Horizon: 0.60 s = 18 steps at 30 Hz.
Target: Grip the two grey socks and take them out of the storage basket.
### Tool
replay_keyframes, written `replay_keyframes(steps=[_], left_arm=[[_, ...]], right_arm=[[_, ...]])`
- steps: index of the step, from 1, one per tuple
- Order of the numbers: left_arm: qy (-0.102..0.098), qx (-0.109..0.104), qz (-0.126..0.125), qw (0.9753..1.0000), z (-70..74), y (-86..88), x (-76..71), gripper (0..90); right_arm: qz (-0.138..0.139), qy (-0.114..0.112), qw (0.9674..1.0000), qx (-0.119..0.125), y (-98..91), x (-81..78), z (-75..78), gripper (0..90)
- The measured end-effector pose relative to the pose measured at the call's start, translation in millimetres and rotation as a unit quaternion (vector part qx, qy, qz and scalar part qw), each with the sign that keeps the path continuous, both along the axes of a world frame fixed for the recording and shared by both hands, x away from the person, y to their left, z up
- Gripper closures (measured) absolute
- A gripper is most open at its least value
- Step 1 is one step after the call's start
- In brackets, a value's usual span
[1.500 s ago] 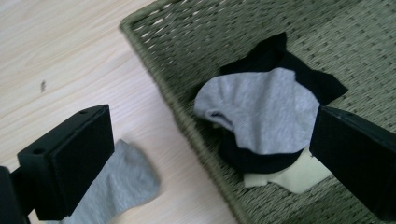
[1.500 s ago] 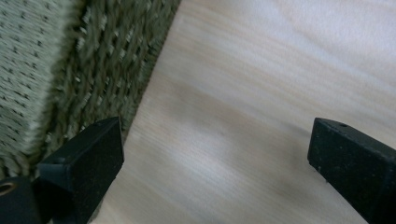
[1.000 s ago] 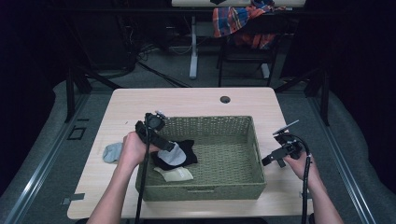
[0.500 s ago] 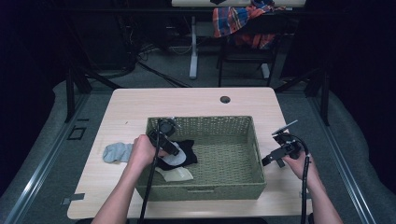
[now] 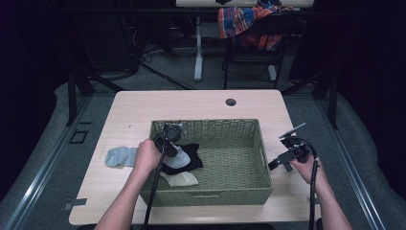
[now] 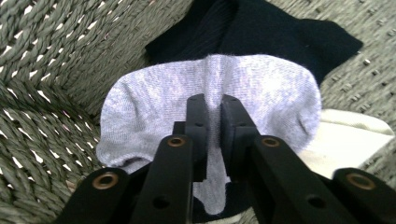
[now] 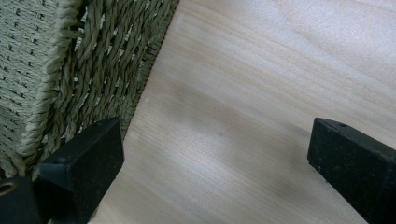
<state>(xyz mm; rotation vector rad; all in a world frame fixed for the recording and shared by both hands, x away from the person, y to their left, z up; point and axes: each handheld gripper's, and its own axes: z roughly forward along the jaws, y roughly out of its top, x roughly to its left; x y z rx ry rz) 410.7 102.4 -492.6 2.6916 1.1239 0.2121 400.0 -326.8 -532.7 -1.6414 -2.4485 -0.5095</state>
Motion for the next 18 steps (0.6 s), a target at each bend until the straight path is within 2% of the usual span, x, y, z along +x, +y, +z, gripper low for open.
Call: replay_keyframes(steps=[6, 7, 8, 12, 15, 18], left_arm=[[-0.019, -0.010, -0.008, 0.9997, 14.9, -2.1, -7.7, 84.9], [-0.027, -0.014, -0.008, 0.9995, 21.8, -1.0, -10.4, 84.9], [-0.032, -0.019, -0.008, 0.9993, 25.5, 0.6, -11.2, 84.8], [-0.038, -0.025, -0.006, 0.9990, 33.2, 5.7, -13.3, 84.9], [-0.042, -0.035, -0.006, 0.9985, 39.9, 8.9, -14.1, 85.0], [-0.047, -0.042, -0.009, 0.9980, 46.3, 10.2, -15.9, 85.1]], right_arm=[[-0.005, -0.003, 1.0000, -0.003, 0.5, -0.8, 0.4, 3.3], [-0.016, -0.010, 0.9998, 0.001, 1.6, -1.9, -0.6, 3.4], [-0.016, -0.010, 0.9998, 0.001, 1.5, -1.9, -0.5, 3.3], [-0.016, -0.010, 0.9998, 0.003, 1.7, -2.1, -0.6, 3.4], [0.000, -0.001, 1.0000, -0.002, 0.5, -0.4, 0.4, 3.3], [-0.003, -0.002, 1.0000, 0.000, 0.5, -0.5, -0.2, 3.4]])
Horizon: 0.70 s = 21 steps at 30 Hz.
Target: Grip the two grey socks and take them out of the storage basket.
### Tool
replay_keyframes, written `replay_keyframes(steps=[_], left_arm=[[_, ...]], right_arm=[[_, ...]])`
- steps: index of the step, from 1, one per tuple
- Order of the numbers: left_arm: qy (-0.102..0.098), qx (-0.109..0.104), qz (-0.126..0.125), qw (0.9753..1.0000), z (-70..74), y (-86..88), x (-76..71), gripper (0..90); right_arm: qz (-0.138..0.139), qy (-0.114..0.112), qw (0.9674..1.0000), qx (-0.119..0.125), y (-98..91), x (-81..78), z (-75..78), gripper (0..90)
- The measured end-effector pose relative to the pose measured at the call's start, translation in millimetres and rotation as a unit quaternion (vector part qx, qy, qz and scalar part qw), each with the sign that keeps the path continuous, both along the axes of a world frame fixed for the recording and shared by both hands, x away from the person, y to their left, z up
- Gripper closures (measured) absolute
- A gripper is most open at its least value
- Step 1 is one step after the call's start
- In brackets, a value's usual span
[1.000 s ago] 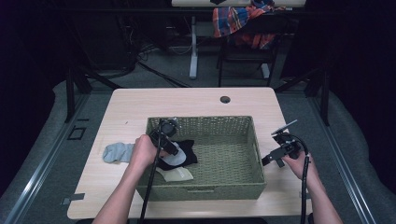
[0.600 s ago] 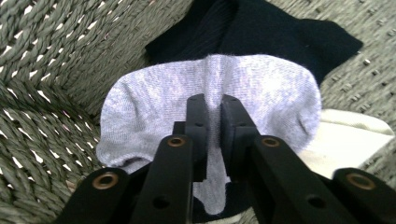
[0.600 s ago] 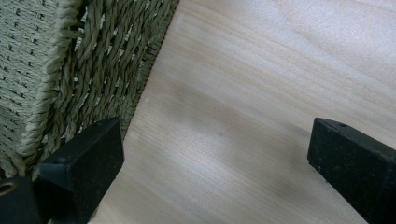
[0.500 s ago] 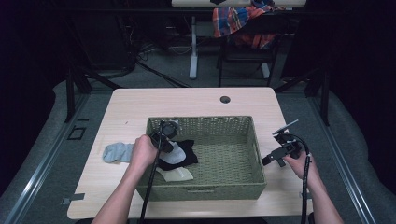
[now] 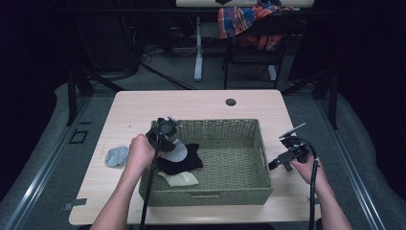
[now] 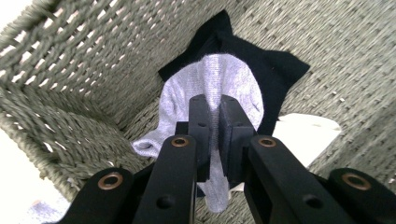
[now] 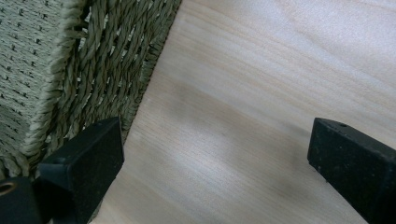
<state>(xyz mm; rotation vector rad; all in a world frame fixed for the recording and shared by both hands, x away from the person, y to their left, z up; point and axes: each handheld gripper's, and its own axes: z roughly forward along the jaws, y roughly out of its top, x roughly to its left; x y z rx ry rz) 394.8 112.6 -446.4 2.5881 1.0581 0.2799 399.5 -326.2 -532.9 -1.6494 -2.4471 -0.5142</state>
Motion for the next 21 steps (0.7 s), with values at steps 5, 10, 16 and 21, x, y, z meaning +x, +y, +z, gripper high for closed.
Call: replay_keyframes(steps=[5, 10, 16, 21], left_arm=[[-0.005, -0.006, -0.009, 0.9999, 8.0, -1.2, -3.7, 85.1], [-0.009, -0.018, -0.012, 0.9997, 17.4, 0.1, -6.6, 85.0], [-0.012, -0.022, -0.014, 0.9996, 28.2, 4.4, -9.6, 85.0], [-0.007, -0.023, -0.013, 0.9996, 35.1, 8.7, -6.0, 85.1]], right_arm=[[-0.004, -0.002, 1.0000, 0.001, -1.6, 0.2, -0.1, 3.4], [-0.013, -0.010, 0.9998, 0.006, 0.9, -1.7, -0.2, 3.3], [-0.006, -0.006, 1.0000, 0.004, 0.3, -1.2, 0.9, 3.3], [-0.004, -0.002, 1.0000, 0.003, 0.4, -0.5, 0.0, 3.3]])
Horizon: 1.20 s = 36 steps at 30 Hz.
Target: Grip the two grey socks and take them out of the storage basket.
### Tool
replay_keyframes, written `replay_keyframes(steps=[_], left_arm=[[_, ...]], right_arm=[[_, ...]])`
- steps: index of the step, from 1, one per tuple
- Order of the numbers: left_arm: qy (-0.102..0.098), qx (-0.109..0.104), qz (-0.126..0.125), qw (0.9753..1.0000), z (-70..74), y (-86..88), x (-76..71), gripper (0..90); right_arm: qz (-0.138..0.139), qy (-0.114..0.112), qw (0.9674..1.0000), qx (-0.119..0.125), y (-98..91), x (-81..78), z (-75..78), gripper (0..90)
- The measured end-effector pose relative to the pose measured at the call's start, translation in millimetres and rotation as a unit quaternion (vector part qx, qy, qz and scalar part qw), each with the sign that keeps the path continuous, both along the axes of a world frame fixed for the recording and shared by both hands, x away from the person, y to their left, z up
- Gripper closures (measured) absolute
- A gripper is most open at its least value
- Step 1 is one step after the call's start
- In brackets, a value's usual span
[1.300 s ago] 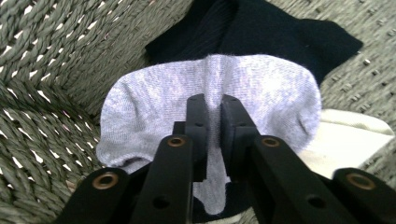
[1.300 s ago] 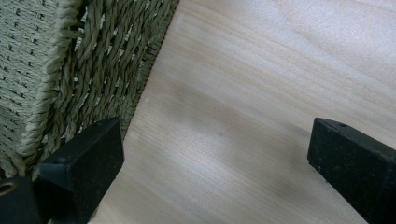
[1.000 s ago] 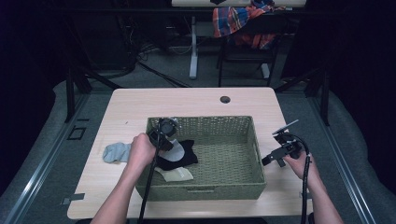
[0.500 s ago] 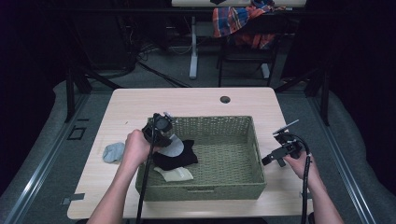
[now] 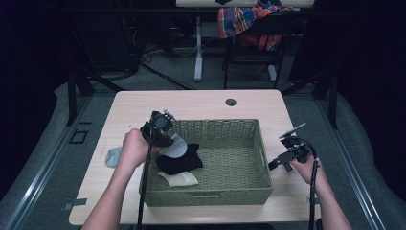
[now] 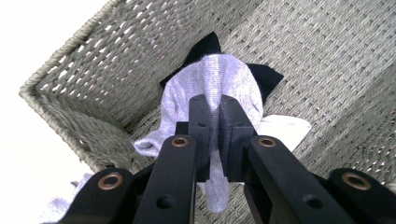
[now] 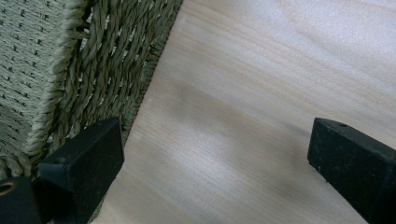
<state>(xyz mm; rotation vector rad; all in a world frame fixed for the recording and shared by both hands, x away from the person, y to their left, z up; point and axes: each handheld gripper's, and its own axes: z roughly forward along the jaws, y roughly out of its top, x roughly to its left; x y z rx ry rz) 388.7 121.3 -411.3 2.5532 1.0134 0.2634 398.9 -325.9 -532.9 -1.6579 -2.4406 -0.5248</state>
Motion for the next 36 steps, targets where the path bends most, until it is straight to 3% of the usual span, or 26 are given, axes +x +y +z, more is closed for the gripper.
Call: replay_keyframes(steps=[6, 11, 14, 16, 18, 20, 21, 24, 33, 36], left_arm=[[0.001, 0.001, -0.003, 1.0000, 8.6, -1.2, 4.0, 85.1], [-0.001, 0.001, -0.007, 1.0000, 15.9, -4.0, 6.5, 85.0], [-0.001, 0.003, -0.012, 0.9999, 21.1, -3.8, 7.9, 85.1], [-0.001, 0.002, -0.013, 0.9999, 23.6, -2.8, 9.4, 85.1], [-0.002, 0.003, -0.013, 0.9999, 25.1, -1.5, 11.4, 85.1], [-0.001, 0.004, -0.014, 0.9999, 26.9, -0.3, 13.8, 85.2], [-0.001, 0.003, -0.014, 0.9999, 27.6, 0.1, 15.0, 85.2], [0.000, 0.002, -0.015, 0.9999, 31.1, 0.4, 17.5, 85.2], [-0.012, 0.007, -0.015, 0.9998, 47.2, 3.8, 18.2, 85.3], [-0.017, 0.008, -0.009, 0.9998, 53.0, 9.0, 20.1, 85.3]], right_arm=[[-0.009, -0.007, 0.9999, 0.005, 0.5, -1.1, -0.4, 3.3], [0.003, 0.000, 1.0000, -0.001, -1.3, -0.3, 2.1, 3.3], [-0.010, -0.007, 0.9999, 0.003, -0.1, -1.7, 1.0, 3.3], [0.004, 0.001, 1.0000, -0.003, -2.4, 0.0, 2.4, 3.3], [-0.012, -0.005, 0.9999, 0.002, -1.2, -0.9, -0.4, 3.3], [0.002, 0.005, 1.0000, -0.005, -3.1, 0.6, 0.9, 3.3], [-0.012, -0.003, 0.9999, 0.001, -2.1, -0.7, -0.3, 3.3], [-0.013, -0.003, 0.9999, -0.001, -1.9, -0.9, -0.3, 3.3], [-0.001, 0.005, 1.0000, -0.006, -3.4, 0.4, 0.6, 3.2], [-0.014, -0.004, 0.9999, 0.001, -2.0, -0.9, -1.0, 3.3]])
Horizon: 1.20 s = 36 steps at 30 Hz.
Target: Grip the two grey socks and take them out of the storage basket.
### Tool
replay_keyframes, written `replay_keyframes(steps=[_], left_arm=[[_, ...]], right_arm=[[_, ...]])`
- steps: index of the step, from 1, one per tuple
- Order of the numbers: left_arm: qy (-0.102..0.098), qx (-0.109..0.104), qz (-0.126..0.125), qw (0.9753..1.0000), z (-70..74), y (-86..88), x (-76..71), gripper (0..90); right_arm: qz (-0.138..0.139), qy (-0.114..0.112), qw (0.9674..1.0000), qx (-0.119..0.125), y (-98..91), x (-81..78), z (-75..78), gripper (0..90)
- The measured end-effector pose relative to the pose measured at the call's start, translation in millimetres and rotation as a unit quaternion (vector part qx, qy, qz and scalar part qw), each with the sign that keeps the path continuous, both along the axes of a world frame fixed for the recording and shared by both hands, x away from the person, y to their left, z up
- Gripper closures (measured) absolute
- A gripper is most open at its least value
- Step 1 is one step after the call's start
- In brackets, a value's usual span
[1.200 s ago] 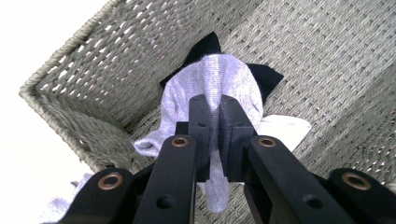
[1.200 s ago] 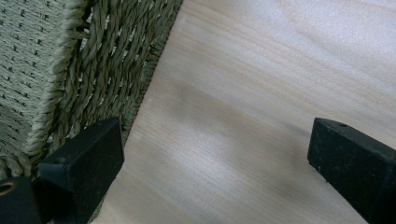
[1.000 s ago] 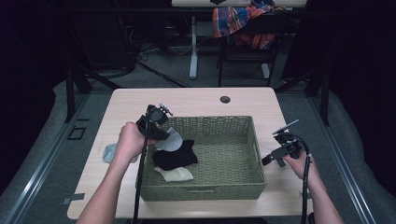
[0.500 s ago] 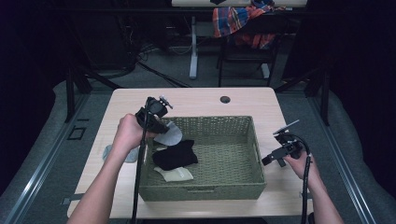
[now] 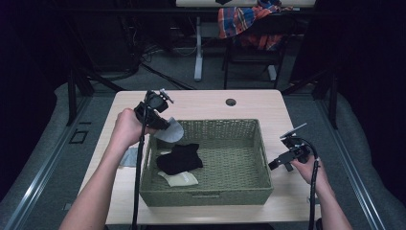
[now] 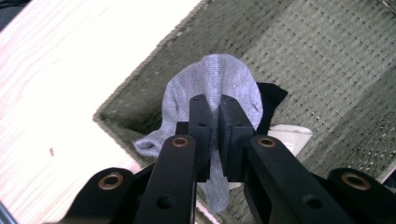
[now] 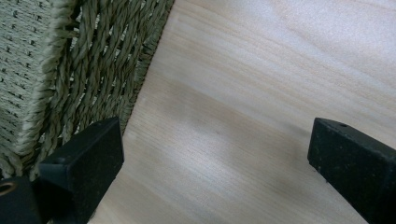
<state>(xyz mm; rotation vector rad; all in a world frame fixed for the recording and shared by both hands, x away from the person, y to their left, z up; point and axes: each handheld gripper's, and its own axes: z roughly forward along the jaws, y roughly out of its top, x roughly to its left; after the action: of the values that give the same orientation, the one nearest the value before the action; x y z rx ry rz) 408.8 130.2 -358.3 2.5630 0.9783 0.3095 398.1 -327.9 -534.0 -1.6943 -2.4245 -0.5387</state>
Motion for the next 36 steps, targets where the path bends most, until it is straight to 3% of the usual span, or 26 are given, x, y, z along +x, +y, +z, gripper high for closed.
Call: replay_keyframes(steps=[2, 7, 15, 18, 23, 36], left_arm=[[-0.006, -0.001, 0.005, 1.0000, 5.1, 4.0, 0.2, 85.3], [-0.018, -0.007, 0.017, 0.9997, 15.9, 13.3, -0.4, 85.3], [-0.037, -0.005, 0.065, 0.9972, 28.0, 47.9, -1.0, 85.3], [-0.040, -0.006, 0.085, 0.9955, 28.0, 62.3, -1.2, 85.3], [-0.040, -0.007, 0.110, 0.9931, 27.7, 83.7, -3.9, 85.3], [-0.028, 0.008, 0.153, 0.9877, 16.3, 119.2, -10.8, 85.3]], right_arm=[[0.015, 0.008, 0.9998, -0.010, -1.1, 1.2, 1.7, 3.3], [0.002, 0.003, 1.0000, -0.001, -0.8, 0.0, 0.5, 3.2], [0.011, 0.007, 0.9999, -0.010, -0.9, 0.7, 0.7, 3.2], [-0.004, 0.000, 1.0000, -0.004, 0.0, -0.7, -0.2, 3.2], [0.011, 0.007, 0.9999, -0.008, -0.5, 0.8, 0.5, 3.2], [0.004, 0.002, 1.0000, -0.006, 1.5, -0.3, 0.3, 3.2]])
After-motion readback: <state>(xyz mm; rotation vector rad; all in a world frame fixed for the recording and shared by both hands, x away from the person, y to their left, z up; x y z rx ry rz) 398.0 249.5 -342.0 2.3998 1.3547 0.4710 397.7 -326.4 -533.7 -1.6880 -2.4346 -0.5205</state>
